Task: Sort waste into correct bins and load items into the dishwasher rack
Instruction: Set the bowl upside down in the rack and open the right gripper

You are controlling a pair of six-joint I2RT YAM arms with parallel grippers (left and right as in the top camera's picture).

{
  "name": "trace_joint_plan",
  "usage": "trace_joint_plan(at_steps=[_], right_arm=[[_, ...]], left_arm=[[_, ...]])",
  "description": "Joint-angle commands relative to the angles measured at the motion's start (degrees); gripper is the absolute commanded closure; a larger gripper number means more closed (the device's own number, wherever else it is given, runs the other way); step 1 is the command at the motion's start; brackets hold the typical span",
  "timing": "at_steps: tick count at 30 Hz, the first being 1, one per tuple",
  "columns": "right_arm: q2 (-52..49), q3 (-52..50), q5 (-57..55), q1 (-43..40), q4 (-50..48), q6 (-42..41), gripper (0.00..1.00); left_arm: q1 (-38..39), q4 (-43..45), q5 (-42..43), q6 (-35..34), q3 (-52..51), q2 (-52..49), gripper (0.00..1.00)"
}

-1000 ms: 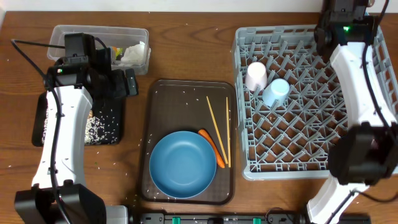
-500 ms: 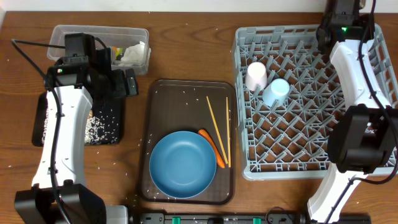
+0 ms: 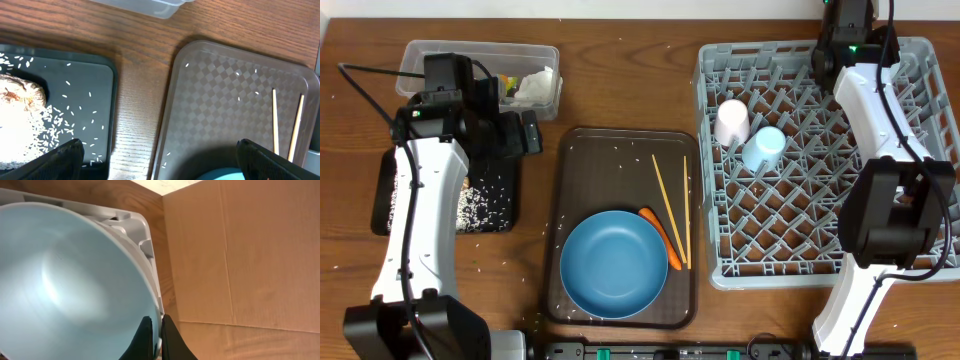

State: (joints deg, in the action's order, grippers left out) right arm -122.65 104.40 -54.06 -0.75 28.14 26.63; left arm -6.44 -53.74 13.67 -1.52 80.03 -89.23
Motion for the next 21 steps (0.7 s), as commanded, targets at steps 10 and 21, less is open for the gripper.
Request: trace_joint_plan(at_steps=[10,21], right_arm=[[-0.85,0.68,3.61,8.63,7.69,-0.39,0.99],[-0.79,0.7,-0.2,15.47,12.2,-5.97,0.01]], left_arm=[[-0.09,-0.2,-0.26,-0.07,0.66,-0.59,0.02],[-0.09,-0.2,-0.26,-0.07,0.66,-0.59,0.02]])
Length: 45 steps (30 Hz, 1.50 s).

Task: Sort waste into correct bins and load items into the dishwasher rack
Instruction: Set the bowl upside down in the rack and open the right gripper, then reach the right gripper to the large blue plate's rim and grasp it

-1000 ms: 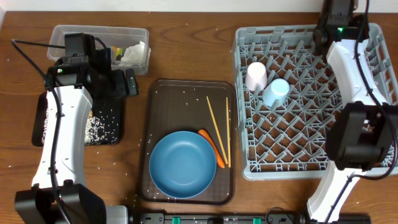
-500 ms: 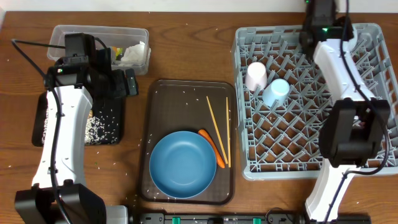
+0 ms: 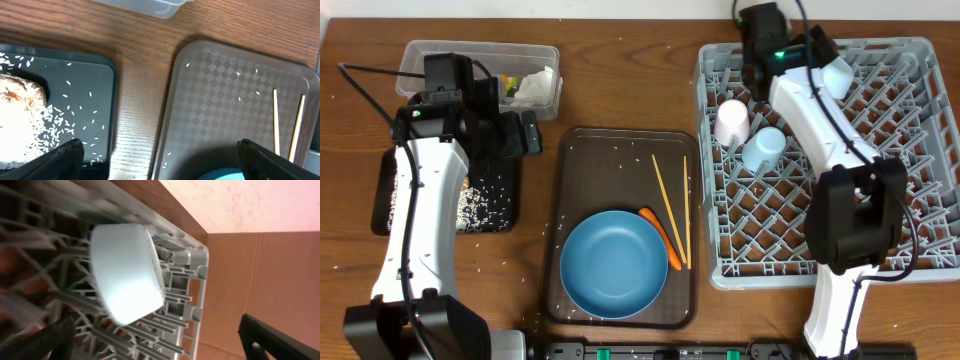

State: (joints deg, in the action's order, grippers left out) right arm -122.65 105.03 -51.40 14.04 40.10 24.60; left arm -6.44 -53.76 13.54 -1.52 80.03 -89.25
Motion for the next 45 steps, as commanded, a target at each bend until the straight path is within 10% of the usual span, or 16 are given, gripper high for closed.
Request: trace_joint_plan(at_steps=[1,8,20,34,40,45], right_arm=[[-0.66,0.09,-2.86,0.9,0.52,-5.01,0.01],[3.43,0.35,8.35,1.79,6.73,-14.01,0.01],[13.84,0.17,72.37,5.18,19.69,-13.49,0.22],[3.67,-5.57,61.29,25.86,26.69,-2.54,0.28],[-0.44,-8.79,60.63,29.88,27.56,-0.26,0.61],[-0.79,-10.97,63.39,30.14,27.71,-0.28,0.7]], left_arm=[[-0.09,-0.17,-0.13,-0.07,0.66,-0.57,0.02],[-0.09,-0.17,-0.13,-0.07,0.66,-0.57,0.02],[-0.09,-0.17,-0.13,-0.07,0.66,-0.57,0.02],[-0.09,-0.17,-0.13,-0.07,0.66,-0.57,0.02],[-0.09,-0.17,-0.13,-0.07,0.66,-0.55,0.02],[-0.09,-0.17,-0.13,-0.07,0.66,-0.57,0.02]])
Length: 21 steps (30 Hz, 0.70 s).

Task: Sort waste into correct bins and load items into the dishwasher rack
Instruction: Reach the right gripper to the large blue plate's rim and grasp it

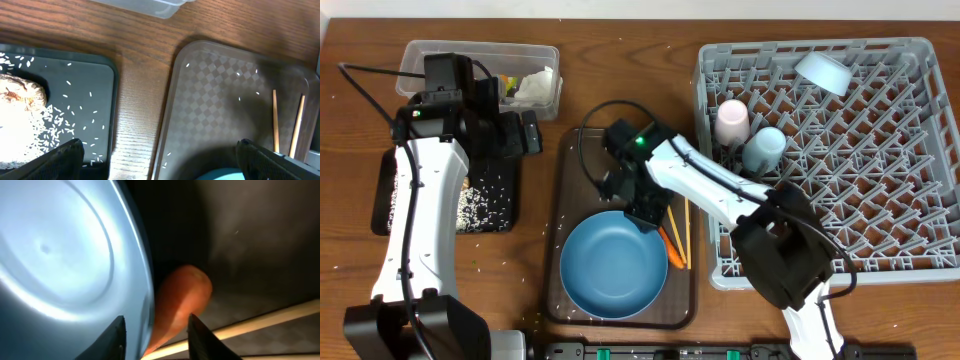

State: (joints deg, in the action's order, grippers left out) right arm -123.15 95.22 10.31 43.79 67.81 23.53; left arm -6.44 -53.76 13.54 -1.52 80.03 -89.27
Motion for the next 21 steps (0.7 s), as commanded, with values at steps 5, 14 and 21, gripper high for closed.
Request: trace_joint_plan(at_steps=[5,14,21], right_arm=[[-0.28,-1.64,2.23,0.2,0.35,0.72,0.94],[-0.15,1.31,1.92,-3.1,0.7,-2.27,0.99],[1.95,11.39,1.77,-7.85,2.12,-3.85,0.99]], left_arm=[[-0.09,-0.17,-0.13,-0.07,0.66,-0.55,0.02],[-0.09,-0.17,-0.13,-0.07,0.66,-0.52,0.02],[-0.09,-0.17,-0.13,-0.07,0.66,-0.55,0.02]])
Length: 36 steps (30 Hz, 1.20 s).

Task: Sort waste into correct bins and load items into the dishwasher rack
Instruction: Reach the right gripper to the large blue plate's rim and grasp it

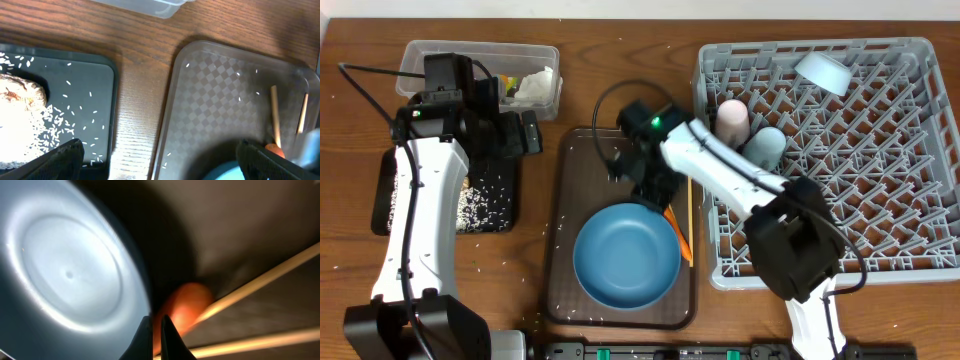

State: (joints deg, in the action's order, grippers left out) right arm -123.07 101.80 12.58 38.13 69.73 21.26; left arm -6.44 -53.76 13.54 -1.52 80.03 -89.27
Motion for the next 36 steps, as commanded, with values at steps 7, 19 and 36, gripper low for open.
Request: trace_joint_plan(at_steps=[7,19,36], right_arm=[[3.21,12.35,-0.55,-6.03,-0.13,-3.45,0.99],[2.95,-2.51,8.24,-0.24,-2.34,0.07,0.3],[2.95,-15.82,10.32,7.65,-8.92,1.22,0.5]], left_arm=[[-0.09,-0.17,-0.13,-0.07,0.66,-0.55,0.02],[-0.09,-0.17,-0.13,-0.07,0.66,-0.55,0.02],[-0.09,-0.17,-0.13,-0.07,0.66,-0.55,0.02]])
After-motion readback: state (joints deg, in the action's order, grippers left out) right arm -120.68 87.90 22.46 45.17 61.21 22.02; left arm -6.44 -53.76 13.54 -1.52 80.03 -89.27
